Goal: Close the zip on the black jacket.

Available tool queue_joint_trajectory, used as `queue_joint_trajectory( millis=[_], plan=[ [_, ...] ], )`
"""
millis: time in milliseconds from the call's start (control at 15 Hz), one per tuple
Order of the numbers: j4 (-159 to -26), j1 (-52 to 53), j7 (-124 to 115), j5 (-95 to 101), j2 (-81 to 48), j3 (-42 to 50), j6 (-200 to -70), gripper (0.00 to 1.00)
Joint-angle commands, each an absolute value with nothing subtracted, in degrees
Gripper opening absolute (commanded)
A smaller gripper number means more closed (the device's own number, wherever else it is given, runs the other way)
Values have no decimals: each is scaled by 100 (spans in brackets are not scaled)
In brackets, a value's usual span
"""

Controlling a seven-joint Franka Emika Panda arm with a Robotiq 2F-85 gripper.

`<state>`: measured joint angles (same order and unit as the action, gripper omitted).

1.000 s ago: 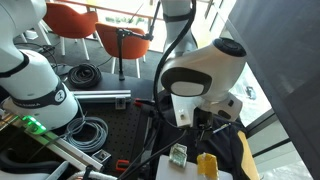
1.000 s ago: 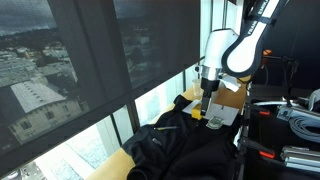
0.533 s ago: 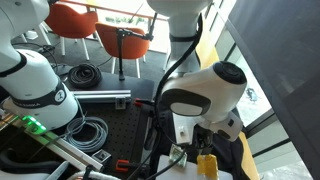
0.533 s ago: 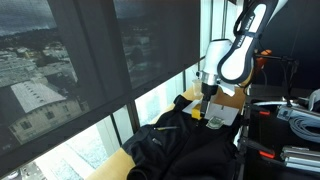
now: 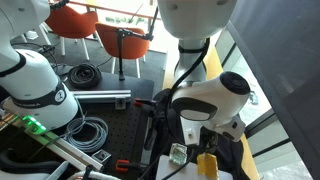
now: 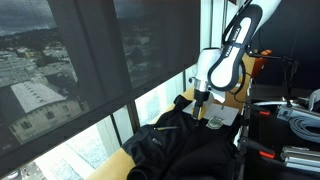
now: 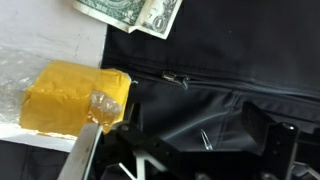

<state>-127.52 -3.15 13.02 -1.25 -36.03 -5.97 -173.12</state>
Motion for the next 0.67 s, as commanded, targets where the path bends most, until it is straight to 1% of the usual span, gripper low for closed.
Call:
queue_joint_trajectory(
  millis=[0, 267, 600],
  plan=[
    [-12629, -362, 1240, 42, -3767, -768, -17283, 100],
    [-12963, -237, 1253, 126, -3698, -768, -17353, 100],
    [-12975, -334, 1334, 255, -3771, -808, -17345, 100]
  ],
)
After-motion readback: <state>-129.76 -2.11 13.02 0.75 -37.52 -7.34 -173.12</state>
